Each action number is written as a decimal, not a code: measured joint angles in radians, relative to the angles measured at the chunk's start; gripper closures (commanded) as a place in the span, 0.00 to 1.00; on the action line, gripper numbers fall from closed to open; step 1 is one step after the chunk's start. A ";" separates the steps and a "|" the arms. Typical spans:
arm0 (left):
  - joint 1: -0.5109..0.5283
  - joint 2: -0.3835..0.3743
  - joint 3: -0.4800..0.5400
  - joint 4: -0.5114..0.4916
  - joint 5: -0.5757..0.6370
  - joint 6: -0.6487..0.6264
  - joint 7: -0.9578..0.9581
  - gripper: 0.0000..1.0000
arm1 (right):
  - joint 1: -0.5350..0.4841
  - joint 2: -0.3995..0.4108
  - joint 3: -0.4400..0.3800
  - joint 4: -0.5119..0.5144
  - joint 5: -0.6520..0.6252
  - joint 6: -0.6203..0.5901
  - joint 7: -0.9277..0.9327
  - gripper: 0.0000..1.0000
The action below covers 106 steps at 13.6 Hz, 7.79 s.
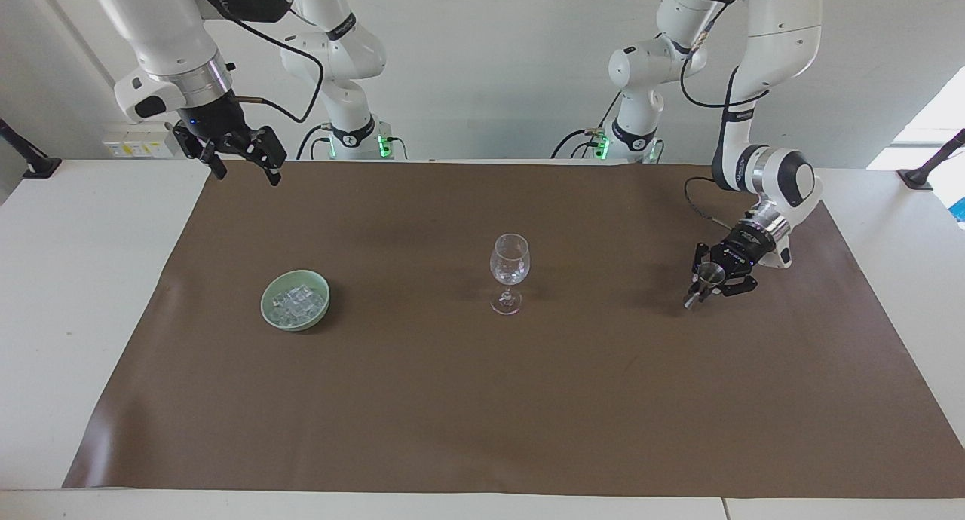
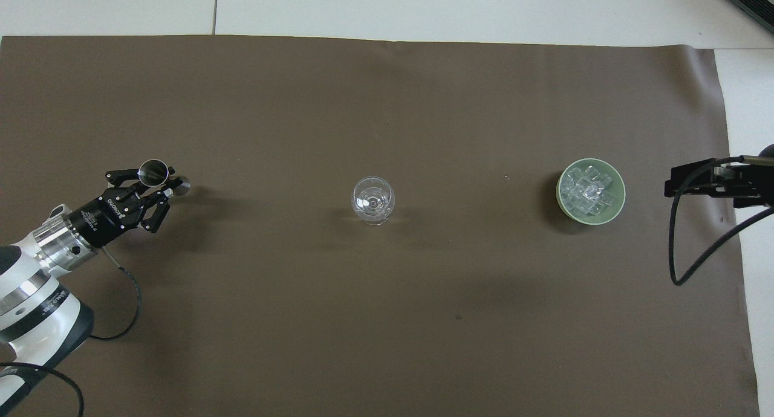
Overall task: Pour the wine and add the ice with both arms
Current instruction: 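Lower the silver cup onto the table with the left gripper, then open the left gripper to release the silver cup, then retract the left gripper while the right gripper reaches the green bowl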
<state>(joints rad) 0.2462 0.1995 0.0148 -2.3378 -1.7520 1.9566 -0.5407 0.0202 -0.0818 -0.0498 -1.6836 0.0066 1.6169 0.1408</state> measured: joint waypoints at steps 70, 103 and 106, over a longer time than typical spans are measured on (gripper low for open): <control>0.108 0.084 0.053 0.101 0.365 -0.046 0.164 0.00 | -0.001 -0.016 -0.001 -0.042 0.000 0.036 0.000 0.00; -0.347 -0.208 0.015 0.668 1.635 -0.107 0.318 0.00 | 0.000 -0.079 0.001 -0.276 0.000 0.315 -0.134 0.00; -0.378 -0.210 0.017 0.775 1.666 -0.229 0.320 0.00 | 0.000 -0.081 0.001 -0.291 0.000 0.327 -0.134 0.00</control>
<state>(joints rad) -0.1314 -0.0109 0.0321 -1.5630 -0.0857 1.7280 -0.2209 0.0204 -0.1628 -0.0489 -1.9746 0.0067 1.9439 0.0068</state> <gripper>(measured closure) 0.000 0.000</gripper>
